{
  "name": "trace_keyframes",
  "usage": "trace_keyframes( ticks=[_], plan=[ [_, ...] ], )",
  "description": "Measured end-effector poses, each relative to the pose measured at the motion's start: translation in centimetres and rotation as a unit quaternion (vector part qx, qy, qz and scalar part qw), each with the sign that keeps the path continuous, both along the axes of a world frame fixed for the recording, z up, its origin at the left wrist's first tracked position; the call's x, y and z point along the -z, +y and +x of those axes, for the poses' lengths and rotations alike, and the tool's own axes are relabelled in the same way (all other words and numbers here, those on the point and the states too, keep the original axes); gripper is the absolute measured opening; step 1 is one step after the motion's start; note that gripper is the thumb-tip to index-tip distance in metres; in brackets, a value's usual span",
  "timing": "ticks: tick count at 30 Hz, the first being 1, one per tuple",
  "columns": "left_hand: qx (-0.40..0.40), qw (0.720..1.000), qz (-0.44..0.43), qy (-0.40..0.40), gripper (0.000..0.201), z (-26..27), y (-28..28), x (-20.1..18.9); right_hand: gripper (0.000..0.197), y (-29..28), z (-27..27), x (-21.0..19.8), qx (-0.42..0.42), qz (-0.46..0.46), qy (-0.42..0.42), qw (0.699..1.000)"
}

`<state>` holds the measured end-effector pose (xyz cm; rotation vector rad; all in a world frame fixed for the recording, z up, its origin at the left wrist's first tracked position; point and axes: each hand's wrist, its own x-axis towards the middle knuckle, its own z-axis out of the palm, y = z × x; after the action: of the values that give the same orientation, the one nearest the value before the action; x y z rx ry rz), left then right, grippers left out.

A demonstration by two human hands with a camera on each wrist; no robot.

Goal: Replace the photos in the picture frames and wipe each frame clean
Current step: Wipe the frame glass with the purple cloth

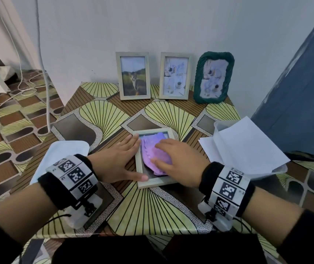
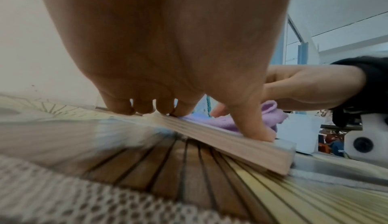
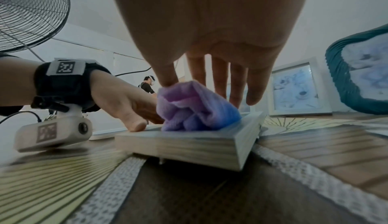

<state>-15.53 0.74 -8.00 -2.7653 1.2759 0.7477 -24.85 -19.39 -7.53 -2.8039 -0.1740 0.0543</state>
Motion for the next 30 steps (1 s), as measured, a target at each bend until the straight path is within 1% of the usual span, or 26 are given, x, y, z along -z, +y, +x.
trace_keyframes(
  ticks=[2, 3, 5, 7, 9, 12, 15, 17, 19, 23, 25, 28, 30],
  plan=[
    [0.003, 1.000, -0.005, 0.003, 0.128, 0.3, 0.1, 0.2, 0.069, 0.5, 0.4, 0.5, -0.025, -0.031, 0.064, 0.997],
    [0.005, 1.000, -0.007, 0.006, 0.128, 0.4, 0.1, 0.2, 0.074, 0.7, 0.5, 0.7, -0.034, -0.045, 0.090, 0.994],
    [0.008, 1.000, -0.011, 0.015, 0.126, 0.6, 0.1, 0.3, 0.072, 1.1, 0.9, 1.2, -0.050, -0.077, 0.115, 0.989],
    [0.008, 1.000, -0.015, 0.023, 0.122, 0.6, 0.0, 0.5, 0.067, 1.3, 1.3, 1.4, -0.059, -0.101, 0.119, 0.986],
    [0.012, 1.000, -0.016, 0.023, 0.116, 0.7, 0.1, 0.7, 0.064, 1.2, 1.6, 1.3, -0.066, -0.104, 0.112, 0.986],
    [0.026, 0.999, -0.034, 0.021, 0.108, 1.1, 0.5, 0.6, 0.056, 0.3, 1.9, 0.9, -0.072, -0.065, 0.072, 0.993],
    [0.035, 0.997, -0.061, 0.024, 0.102, 1.5, 0.7, 0.6, 0.049, -0.6, 1.8, 0.6, -0.046, -0.027, 0.028, 0.998],
    [0.032, 0.996, -0.085, 0.025, 0.101, 1.3, 0.8, 0.8, 0.047, -1.0, 1.9, 0.6, -0.028, -0.024, 0.012, 0.999],
    [0.028, 0.995, -0.098, 0.019, 0.102, 0.8, 0.7, 1.1, 0.049, -1.3, 2.2, 0.7, -0.030, -0.040, 0.021, 0.999],
    [0.007, 0.994, -0.108, 0.020, 0.102, 0.0, 0.6, 1.6, 0.060, -0.9, 2.3, 1.5, -0.080, -0.120, 0.088, 0.986],
    [-0.007, 0.994, -0.105, 0.015, 0.105, -0.2, 0.5, 1.6, 0.062, -0.8, 2.4, 1.6, -0.091, -0.143, 0.097, 0.981],
    [-0.012, 0.997, -0.073, -0.003, 0.111, -0.1, 0.3, 1.4, 0.060, -0.9, 3.0, 1.2, -0.101, -0.135, 0.113, 0.979],
    [-0.001, 0.999, -0.047, -0.022, 0.116, 0.4, 0.1, 1.0, 0.064, -1.1, 3.3, 0.8, -0.100, -0.115, 0.127, 0.980]
  ],
)
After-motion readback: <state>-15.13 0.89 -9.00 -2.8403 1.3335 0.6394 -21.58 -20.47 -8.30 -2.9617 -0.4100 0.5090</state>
